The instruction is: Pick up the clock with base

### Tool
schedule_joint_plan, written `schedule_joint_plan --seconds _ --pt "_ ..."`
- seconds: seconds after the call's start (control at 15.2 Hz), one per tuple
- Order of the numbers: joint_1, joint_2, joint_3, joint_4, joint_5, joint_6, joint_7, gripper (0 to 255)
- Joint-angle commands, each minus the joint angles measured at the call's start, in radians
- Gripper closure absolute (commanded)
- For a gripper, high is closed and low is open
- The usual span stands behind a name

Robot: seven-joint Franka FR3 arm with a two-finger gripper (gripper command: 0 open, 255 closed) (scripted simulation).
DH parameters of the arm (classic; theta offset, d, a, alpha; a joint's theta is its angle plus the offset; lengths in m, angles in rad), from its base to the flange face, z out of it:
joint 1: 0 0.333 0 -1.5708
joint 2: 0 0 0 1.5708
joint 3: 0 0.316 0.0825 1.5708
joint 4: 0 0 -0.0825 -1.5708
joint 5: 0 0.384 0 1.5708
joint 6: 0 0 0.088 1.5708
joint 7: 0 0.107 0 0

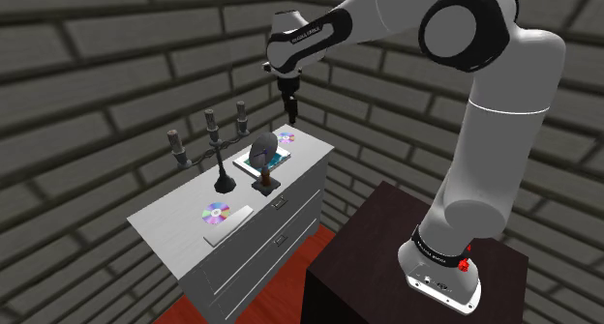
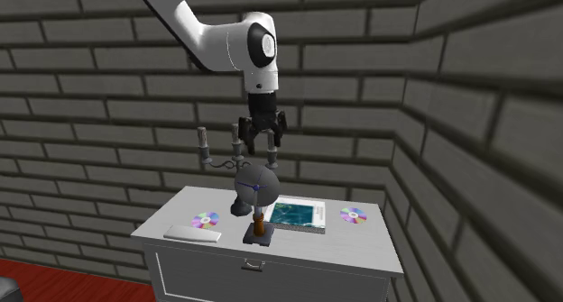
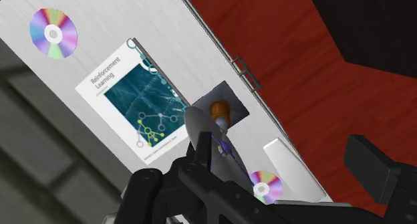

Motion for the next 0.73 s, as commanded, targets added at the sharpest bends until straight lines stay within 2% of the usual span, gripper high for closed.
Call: schedule_joint_plan --seconds 0.0,0.46,0.66 --pt "-0.001 0.078 0.014 0.073 0.016 -0.006 -0.059 0" --pt "-0.011 0.352 0.076 0.359 0.041 -0.051 -0.230 0" --pt "-0.012 0.379 0.081 0.367 0.041 -0.034 -0.239 0"
